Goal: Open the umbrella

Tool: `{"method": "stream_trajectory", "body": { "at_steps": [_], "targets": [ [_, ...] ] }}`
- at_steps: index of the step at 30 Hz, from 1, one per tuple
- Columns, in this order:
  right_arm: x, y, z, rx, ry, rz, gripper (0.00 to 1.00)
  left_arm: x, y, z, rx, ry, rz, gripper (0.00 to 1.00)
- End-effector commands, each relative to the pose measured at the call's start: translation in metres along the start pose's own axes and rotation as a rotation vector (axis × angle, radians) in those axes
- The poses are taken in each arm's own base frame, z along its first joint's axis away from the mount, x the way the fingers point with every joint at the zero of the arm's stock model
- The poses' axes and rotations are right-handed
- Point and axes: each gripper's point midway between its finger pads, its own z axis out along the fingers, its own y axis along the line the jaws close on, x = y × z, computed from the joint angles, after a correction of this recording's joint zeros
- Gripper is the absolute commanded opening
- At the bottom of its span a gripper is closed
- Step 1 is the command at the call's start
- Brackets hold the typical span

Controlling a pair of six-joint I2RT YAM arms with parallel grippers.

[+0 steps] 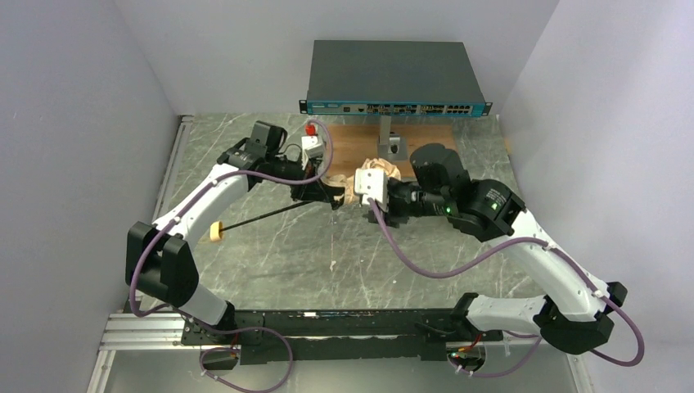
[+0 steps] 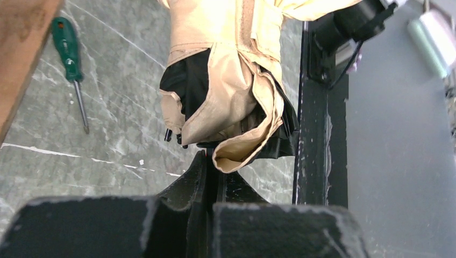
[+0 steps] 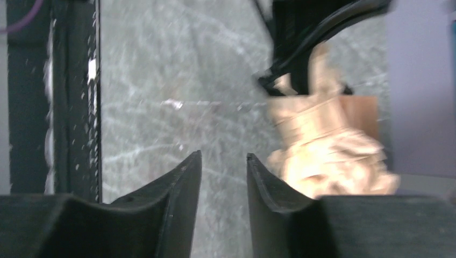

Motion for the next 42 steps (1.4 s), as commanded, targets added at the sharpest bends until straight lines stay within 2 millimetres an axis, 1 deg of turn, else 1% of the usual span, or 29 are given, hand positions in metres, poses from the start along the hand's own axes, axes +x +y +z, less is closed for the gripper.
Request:
{"method": "stream_trajectory", "body": {
  "at_steps": [1,3,5,7,14,18,20,22,26,30,33,36,39,42],
  "targets": [
    [-0.044,-0.041,-0.003,0.114,-0.114,-0.010,0.50,-0.007,-0.028,0.002,0.068,0.021,0.202,0.00],
    [-0.041,-0.048,0.003,0.110,-0.092,-0.033,0.52,-0.007,-0.036,0.005,0.086,0.031,0.238,0.00],
    [-0.037,-0.047,0.008,0.079,-0.075,-0.063,0.53,-0.008,-0.040,0.006,0.091,0.035,0.264,0.00],
    [-0.031,-0.042,0.013,0.043,-0.060,-0.088,0.54,-0.008,-0.044,0.007,0.101,0.032,0.268,0.00],
    [0.002,-0.015,0.030,-0.050,-0.016,-0.088,0.59,-0.014,-0.055,0.006,0.113,0.011,0.285,0.00],
    [0.022,-0.012,0.043,-0.053,0.023,-0.101,0.60,-0.011,-0.059,0.006,0.123,0.007,0.282,0.00],
    [0.030,-0.012,0.047,-0.056,0.048,-0.109,0.63,-0.009,-0.062,0.006,0.131,0.009,0.282,0.00],
    [0.029,-0.012,0.047,-0.057,0.043,-0.112,0.67,-0.007,-0.062,0.006,0.131,0.014,0.284,0.00],
    [0.024,-0.014,0.045,-0.051,0.029,-0.110,0.67,-0.005,-0.063,0.007,0.131,0.017,0.290,0.00],
    [0.012,-0.029,0.037,0.001,0.003,-0.092,0.68,-0.004,-0.064,0.008,0.134,0.024,0.304,0.00],
    [0.014,-0.033,0.033,-0.010,0.017,-0.072,0.68,-0.003,-0.065,0.009,0.137,0.026,0.312,0.00],
    [0.023,-0.029,0.032,-0.027,0.031,-0.075,0.68,-0.003,-0.065,0.010,0.137,0.027,0.326,0.00],
    [0.032,-0.017,0.034,-0.077,0.049,-0.067,0.68,-0.007,-0.065,0.010,0.138,0.020,0.324,0.00],
    [0.036,-0.009,0.038,-0.113,0.053,-0.047,0.67,-0.012,-0.065,0.011,0.137,0.010,0.323,0.00]
  ]
}}
